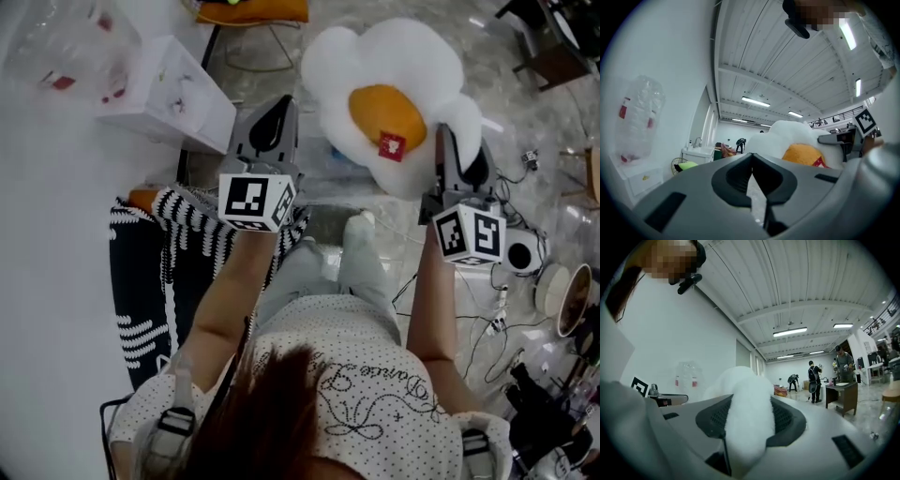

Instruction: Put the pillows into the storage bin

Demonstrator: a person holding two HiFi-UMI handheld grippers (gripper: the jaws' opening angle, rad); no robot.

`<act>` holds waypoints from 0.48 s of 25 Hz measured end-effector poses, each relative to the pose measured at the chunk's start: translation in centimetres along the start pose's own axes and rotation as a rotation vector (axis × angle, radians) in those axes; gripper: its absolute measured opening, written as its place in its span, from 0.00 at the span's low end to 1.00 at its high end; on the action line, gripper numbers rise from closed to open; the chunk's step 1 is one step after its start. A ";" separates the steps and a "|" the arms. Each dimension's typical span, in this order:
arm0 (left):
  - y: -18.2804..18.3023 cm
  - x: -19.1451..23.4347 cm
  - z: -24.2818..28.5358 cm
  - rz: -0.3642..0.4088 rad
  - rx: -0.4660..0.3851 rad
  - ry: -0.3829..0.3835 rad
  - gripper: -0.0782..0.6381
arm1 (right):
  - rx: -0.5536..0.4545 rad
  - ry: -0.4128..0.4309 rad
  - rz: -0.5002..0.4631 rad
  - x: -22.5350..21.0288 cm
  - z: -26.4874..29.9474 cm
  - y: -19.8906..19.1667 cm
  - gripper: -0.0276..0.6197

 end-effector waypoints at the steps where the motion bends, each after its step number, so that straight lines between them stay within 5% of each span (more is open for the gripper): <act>1: -0.3 -0.4 0.9 0.003 0.001 0.003 0.11 | 0.002 0.003 0.004 -0.9 0.5 -0.4 0.33; 6: -1.5 -2.9 5.8 0.003 -0.001 0.048 0.11 | -0.002 0.054 0.007 -6.5 3.5 -1.9 0.33; 12: -4.4 -6.2 11.5 -0.112 0.020 0.131 0.11 | 0.023 0.104 0.054 -14.9 7.0 -4.3 0.33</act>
Point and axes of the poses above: the fingertips, and each gripper's own axes: z forward along the fingers, x to its left, y out of its top, the point moved 6 cm from there along -z, backward along the fingers, and after that the axes turned 7 degrees about -z, right-handed, at the moved point
